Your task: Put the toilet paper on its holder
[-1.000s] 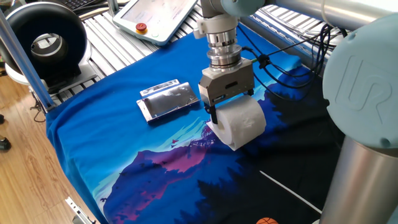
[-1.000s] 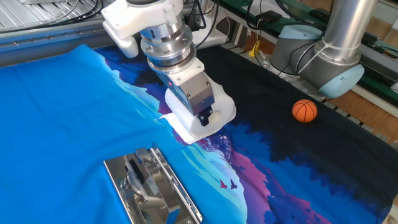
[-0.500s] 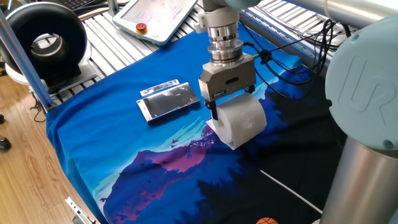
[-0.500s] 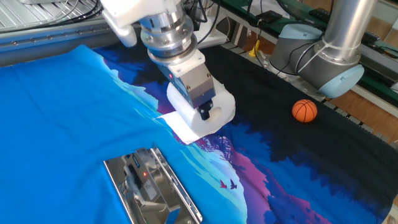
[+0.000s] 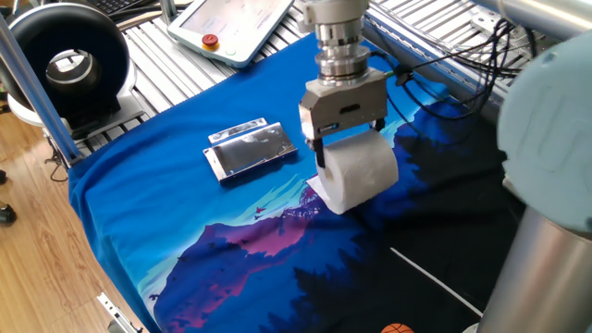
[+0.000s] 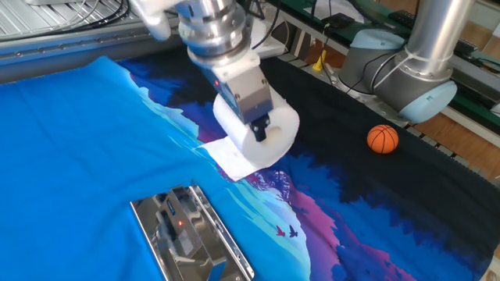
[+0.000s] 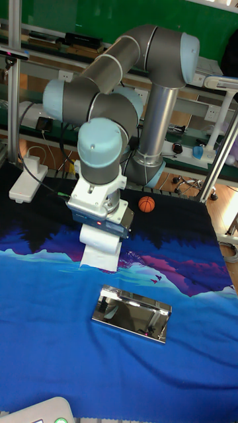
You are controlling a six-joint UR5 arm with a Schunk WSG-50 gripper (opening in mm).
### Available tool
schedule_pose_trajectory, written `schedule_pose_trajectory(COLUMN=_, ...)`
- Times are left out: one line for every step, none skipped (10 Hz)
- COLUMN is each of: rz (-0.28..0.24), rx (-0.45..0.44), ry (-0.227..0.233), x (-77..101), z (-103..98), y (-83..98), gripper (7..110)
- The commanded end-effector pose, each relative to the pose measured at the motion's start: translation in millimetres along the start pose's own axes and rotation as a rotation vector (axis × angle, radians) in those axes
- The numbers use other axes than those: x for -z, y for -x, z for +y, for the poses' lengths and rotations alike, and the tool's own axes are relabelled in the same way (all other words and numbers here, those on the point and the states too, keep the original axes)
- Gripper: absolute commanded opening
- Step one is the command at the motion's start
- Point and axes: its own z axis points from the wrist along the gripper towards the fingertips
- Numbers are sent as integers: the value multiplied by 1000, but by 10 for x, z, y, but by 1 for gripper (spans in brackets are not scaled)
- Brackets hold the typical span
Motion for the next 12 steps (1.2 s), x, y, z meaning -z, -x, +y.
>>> schedule_pose_trajectory(rz=-97, rx=-82, ry=-60, x=196, z=-191, y=57, gripper=7)
schedule_pose_trajectory(rz=-123, rx=-104, ry=-74, x=221, z=-180, y=134, gripper=7)
schedule_pose_trajectory(rz=-129, rx=-116, ry=-45, x=230, z=-87, y=155, gripper=7)
schedule_pose_trajectory(rz=-119, rx=-116, ry=6, x=250, z=33, y=127, gripper=7)
schedule_pose_trajectory(rz=-122, rx=-115, ry=31, x=268, z=74, y=120, gripper=7)
schedule_pose_trajectory(rz=-140, rx=-114, ry=42, x=290, z=73, y=131, gripper=7)
schedule_pose_trajectory(rz=-163, rx=-111, ry=45, x=306, z=74, y=173, gripper=7)
schedule_pose_trajectory(rz=-197, rx=-106, ry=31, x=335, z=61, y=238, gripper=7)
schedule_pose_trajectory(rz=-235, rx=-101, ry=4, x=388, z=56, y=297, gripper=7)
schedule_pose_trajectory(rz=-283, rx=-89, ry=-62, x=474, z=6, y=346, gripper=7)
schedule_pose_trajectory(rz=-317, rx=-75, ry=-97, x=540, z=1, y=374, gripper=7)
schedule_pose_trajectory(rz=-324, rx=-66, ry=-75, x=553, z=84, y=369, gripper=7)
